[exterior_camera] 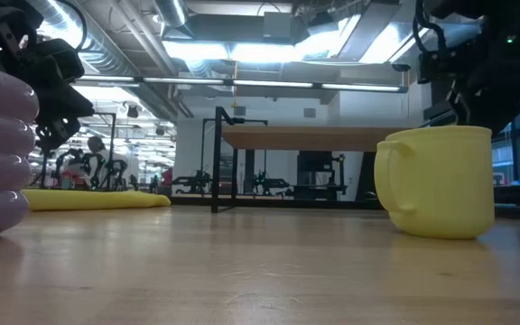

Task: Stack small to large cups/mugs on shelf
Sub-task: Put the transparent mug on the shelf

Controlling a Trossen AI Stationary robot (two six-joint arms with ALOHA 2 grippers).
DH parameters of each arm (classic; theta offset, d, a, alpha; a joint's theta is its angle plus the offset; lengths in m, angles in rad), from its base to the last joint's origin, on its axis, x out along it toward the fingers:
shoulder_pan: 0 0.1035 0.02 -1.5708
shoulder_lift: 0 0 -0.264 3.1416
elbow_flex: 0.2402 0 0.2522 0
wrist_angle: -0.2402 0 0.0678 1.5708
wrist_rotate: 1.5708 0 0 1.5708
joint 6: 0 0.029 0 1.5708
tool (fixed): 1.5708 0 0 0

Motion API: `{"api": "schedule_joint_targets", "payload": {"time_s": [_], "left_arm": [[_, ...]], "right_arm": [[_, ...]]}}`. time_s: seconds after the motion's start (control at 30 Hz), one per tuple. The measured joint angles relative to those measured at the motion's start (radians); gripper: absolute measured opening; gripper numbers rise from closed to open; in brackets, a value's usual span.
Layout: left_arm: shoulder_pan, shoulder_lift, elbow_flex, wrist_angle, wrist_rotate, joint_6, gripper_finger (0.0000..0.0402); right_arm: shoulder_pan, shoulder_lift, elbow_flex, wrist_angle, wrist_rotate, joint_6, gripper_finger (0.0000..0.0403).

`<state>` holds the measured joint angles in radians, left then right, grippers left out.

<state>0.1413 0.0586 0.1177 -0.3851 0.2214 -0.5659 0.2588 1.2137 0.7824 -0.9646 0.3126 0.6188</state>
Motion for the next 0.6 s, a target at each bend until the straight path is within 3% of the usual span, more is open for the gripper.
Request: {"api": "schedule_joint_targets", "payload": {"time_s": [0.27,0.6], "left_arm": [[0.0,0.0,0.0,0.0,0.0,0.0,0.0027],[0.0,0.0,0.0,0.0,0.0,0.0,0.0027]], "right_arm": [[0.0,0.01,0.0,-0.003,0.0,0.012,0.0196],[0.0,0.01,-0.023,0.006,0.04,0.056,0.0121]]}}
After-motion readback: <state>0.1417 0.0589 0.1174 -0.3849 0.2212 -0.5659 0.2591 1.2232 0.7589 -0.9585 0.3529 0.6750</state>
